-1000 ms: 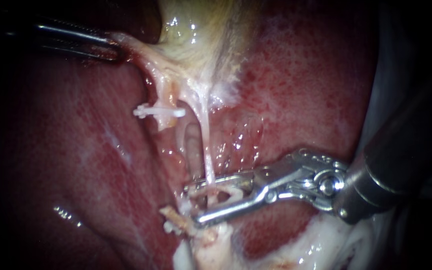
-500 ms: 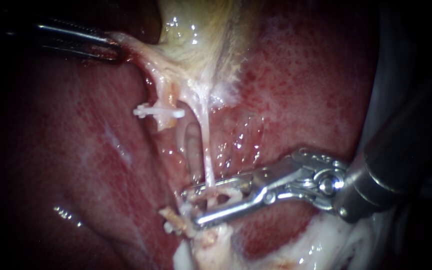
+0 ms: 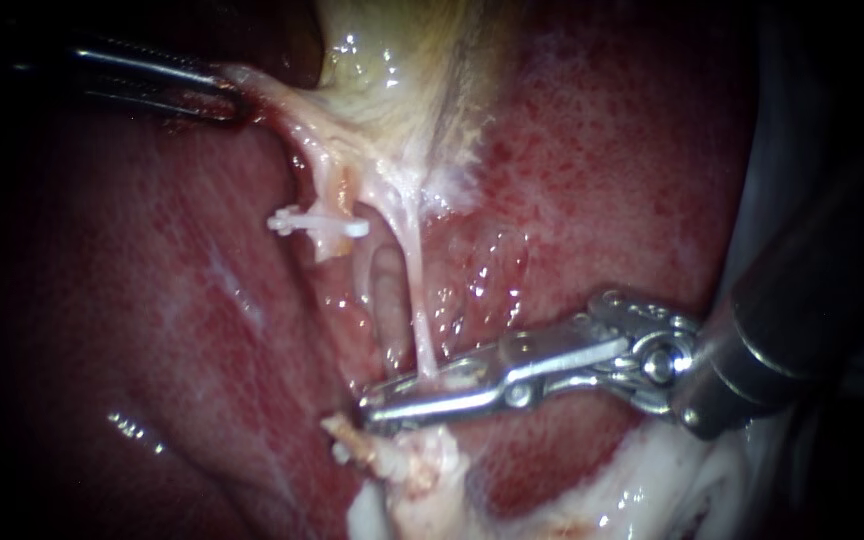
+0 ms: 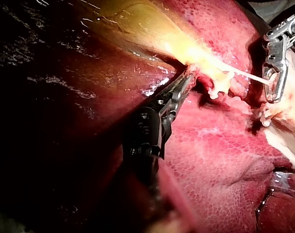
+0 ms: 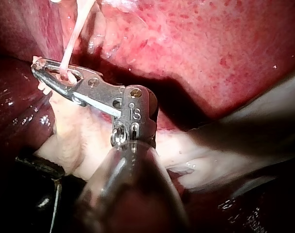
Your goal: Clipping first clip right tube
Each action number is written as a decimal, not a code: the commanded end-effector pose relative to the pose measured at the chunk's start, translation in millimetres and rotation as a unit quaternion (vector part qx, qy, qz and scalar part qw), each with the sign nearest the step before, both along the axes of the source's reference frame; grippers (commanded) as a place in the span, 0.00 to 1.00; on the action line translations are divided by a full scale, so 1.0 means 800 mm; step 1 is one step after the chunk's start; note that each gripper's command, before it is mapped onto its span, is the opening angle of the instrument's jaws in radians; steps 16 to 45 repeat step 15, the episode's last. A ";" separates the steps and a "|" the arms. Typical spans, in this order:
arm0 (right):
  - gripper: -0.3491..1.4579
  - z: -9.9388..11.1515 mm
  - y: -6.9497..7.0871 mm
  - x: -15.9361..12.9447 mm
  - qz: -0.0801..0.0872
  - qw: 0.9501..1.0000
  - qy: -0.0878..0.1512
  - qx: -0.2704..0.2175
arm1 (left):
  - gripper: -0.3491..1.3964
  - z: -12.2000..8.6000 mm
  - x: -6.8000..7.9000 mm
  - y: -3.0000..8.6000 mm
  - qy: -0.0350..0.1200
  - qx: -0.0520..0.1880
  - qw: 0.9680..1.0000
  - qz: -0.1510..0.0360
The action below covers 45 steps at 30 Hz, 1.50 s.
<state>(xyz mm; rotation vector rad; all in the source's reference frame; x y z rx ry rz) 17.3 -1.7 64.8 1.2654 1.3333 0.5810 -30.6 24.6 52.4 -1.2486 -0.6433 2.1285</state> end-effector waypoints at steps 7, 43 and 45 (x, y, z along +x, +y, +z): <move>0.00 0.0013 0.0002 0.0003 -0.013 1.000 0.001 0.003 | 0.00 -0.0001 0.0000 0.0000 0.001 -0.001 1.000 -0.001; 0.00 0.0015 0.0002 0.0002 -0.015 1.000 0.000 0.006 | 0.00 -0.0001 0.0000 0.0001 0.001 0.000 1.000 -0.001; 0.00 0.0015 0.0002 0.0002 -0.015 1.000 0.000 0.006 | 0.00 -0.0001 0.0000 0.0001 0.001 0.000 1.000 -0.001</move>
